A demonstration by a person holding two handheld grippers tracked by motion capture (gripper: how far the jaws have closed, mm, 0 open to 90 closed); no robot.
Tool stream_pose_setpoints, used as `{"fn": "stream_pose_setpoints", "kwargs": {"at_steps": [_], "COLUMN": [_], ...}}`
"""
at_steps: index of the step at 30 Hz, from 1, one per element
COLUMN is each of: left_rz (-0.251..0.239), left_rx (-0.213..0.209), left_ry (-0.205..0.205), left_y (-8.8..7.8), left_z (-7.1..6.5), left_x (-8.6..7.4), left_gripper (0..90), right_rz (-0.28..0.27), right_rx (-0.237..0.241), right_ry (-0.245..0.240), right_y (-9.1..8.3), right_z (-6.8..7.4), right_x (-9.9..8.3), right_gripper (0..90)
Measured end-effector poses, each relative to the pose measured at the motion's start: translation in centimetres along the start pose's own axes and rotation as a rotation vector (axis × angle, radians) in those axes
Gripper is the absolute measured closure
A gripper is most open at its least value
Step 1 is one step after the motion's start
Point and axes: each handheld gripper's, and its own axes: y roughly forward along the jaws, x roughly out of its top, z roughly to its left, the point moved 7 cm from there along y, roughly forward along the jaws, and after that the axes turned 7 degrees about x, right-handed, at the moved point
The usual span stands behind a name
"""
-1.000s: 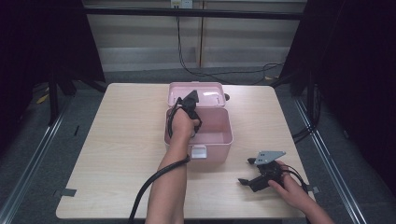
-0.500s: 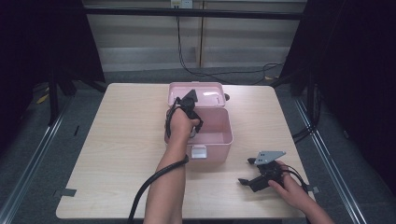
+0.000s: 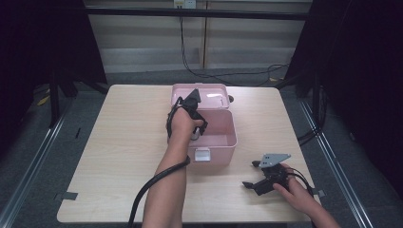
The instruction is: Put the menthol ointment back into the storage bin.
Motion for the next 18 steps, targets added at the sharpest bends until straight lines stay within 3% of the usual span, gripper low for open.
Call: {"fn": "stream_pose_setpoints", "kwargs": {"at_steps": [7,18], "left_rz": [0.006,-0.028], "left_rx": [-0.018,-0.04], "left_ry": [0.015,0.022], "left_y": [-1.3,-4.2], "left_z": [0.1,0.1], "left_x": [-0.1,-0.1], "left_gripper": [18.9,18.4], "right_rz": [0.0,0.002], "right_rx": [0.0,-0.005], "right_ry": [0.0,0.0], "right_y": [0.0,0.0], "right_z": [0.0,0.0], "right_x": [0.0,0.0], "right_gripper": [9.5,9.5]}}
